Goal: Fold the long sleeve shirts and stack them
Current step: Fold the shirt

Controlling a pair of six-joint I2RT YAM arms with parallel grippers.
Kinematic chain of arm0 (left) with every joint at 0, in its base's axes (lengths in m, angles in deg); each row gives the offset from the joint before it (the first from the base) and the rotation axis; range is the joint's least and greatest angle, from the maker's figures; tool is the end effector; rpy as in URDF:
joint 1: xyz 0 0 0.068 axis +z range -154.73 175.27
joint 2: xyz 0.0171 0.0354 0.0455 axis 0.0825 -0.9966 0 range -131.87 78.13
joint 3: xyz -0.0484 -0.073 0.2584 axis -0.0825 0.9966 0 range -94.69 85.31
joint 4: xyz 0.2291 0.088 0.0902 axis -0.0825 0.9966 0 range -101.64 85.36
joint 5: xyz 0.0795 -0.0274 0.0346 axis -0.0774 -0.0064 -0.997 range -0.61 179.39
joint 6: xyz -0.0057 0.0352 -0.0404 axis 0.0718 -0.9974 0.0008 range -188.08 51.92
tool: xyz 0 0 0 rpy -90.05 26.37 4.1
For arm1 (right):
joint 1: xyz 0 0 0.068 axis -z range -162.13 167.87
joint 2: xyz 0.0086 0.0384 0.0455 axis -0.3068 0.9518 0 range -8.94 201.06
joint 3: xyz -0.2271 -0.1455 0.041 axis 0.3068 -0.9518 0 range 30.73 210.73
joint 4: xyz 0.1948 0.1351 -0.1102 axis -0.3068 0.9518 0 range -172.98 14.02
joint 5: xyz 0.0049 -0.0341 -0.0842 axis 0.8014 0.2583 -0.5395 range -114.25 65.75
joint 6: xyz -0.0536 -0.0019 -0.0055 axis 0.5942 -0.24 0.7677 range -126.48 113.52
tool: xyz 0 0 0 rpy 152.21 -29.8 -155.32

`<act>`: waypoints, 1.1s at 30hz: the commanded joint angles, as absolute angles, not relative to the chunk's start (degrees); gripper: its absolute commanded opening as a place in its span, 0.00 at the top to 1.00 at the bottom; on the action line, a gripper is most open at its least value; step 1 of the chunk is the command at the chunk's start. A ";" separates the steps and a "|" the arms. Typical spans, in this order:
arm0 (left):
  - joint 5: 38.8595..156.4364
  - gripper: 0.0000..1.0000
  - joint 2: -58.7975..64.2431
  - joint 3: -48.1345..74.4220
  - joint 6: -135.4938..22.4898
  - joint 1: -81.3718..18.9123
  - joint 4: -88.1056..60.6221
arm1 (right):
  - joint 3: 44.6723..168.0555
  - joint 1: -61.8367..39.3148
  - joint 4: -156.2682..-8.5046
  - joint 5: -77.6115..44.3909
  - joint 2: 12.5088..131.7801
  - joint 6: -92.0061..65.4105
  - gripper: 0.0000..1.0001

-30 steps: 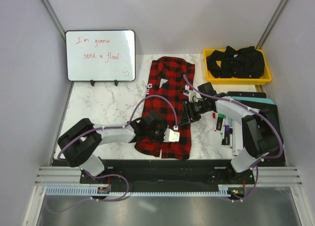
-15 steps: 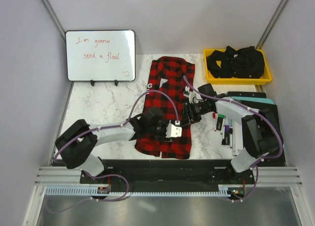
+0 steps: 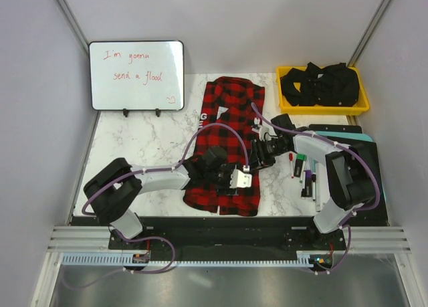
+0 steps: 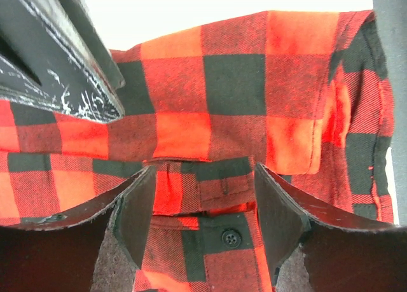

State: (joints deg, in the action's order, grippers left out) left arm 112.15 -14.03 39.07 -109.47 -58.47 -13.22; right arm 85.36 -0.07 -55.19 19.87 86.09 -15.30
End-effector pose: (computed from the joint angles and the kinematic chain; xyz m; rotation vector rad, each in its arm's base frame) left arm 0.1782 -0.2661 0.1684 1.8533 1.4269 -0.5721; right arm 0.2831 0.1177 0.1710 -0.4269 2.6880 1.1908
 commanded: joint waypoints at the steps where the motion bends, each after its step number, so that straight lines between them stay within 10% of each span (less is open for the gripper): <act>1: 112.68 0.29 -15.03 39.00 -108.07 -59.66 -13.57 | 85.05 -0.06 -56.26 20.66 86.86 -15.27 0.59; 20: 112.85 0.61 -13.98 37.68 -104.65 -59.31 -10.32 | 84.17 -0.06 -56.53 20.75 85.81 -14.74 0.60; 27: 112.85 0.97 -12.93 35.83 -104.38 -58.08 -8.48 | 83.46 -0.06 -56.97 20.75 84.76 -14.66 0.60; 33: 115.74 0.98 -10.82 34.60 -103.77 -56.42 -6.20 | 83.99 -0.06 -57.32 22.77 83.18 -14.48 0.63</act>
State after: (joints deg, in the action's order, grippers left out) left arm 112.13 -14.01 37.00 -105.60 -57.70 -8.13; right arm 83.72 -0.07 -55.61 20.11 86.57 -15.24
